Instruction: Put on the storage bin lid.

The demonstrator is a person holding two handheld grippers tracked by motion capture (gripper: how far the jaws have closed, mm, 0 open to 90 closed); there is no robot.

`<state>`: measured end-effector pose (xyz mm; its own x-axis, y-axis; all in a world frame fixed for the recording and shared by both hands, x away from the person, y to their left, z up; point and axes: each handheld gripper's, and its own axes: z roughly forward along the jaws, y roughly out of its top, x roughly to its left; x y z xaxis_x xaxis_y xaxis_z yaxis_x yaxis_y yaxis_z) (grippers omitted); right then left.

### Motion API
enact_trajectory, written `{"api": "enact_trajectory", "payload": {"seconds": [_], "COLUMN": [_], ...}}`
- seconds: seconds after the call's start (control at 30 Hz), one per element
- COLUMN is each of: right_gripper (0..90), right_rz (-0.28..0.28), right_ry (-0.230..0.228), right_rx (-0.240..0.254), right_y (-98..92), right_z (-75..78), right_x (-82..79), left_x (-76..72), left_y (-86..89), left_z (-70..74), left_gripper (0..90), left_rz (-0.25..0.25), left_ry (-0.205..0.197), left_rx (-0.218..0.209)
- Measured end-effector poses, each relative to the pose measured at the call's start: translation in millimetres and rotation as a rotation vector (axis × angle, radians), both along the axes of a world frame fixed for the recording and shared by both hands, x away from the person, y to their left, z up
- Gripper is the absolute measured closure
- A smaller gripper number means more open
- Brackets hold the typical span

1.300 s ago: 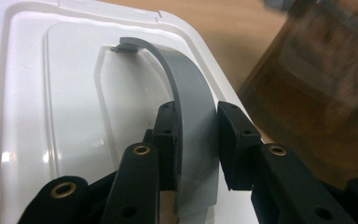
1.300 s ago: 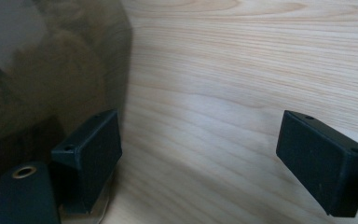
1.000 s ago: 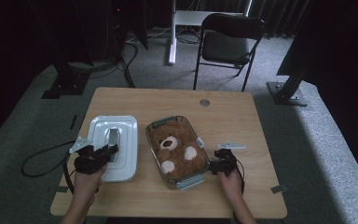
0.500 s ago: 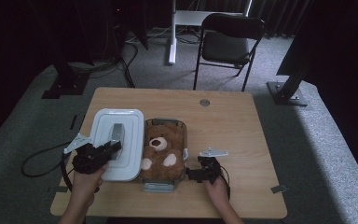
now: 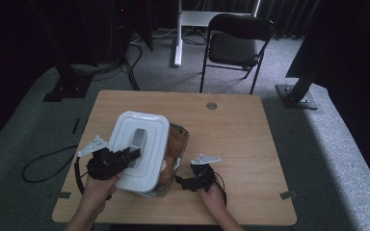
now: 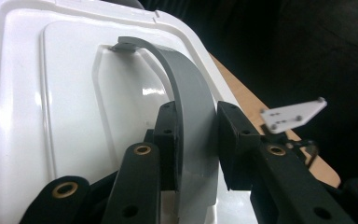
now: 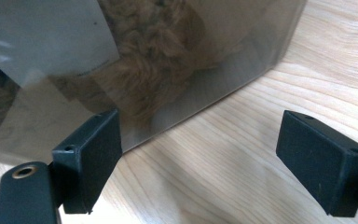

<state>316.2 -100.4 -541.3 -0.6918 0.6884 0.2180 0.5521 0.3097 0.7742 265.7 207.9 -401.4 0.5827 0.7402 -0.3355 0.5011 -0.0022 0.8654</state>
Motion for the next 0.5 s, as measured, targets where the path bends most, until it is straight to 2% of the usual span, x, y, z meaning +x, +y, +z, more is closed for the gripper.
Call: {"api": "enact_trajectory", "payload": {"seconds": [0.3, 0.43, 0.5], "right_gripper": [12.9, 13.0, 13.0], "right_rz": [0.056, 0.009, -0.01], "right_ry": [0.007, 0.006, 0.006], "right_rx": [-0.005, -0.006, -0.001], "right_y": [14.7, 3.9, -1.2], "right_z": [-0.2, 0.8, 0.5], "right_x": [2.7, 5.2, 6.1], "left_x": [6.4, 11.9, 13.3], "left_y": [-21.1, -34.0, -35.8], "left_z": [-0.9, 0.3, 0.0], "left_gripper": [72.0, 72.0, 72.0], "left_rz": [-0.078, -0.137, -0.144], "left_ry": [0.011, 0.027, 0.028], "left_rx": [0.024, 0.039, 0.041]}}
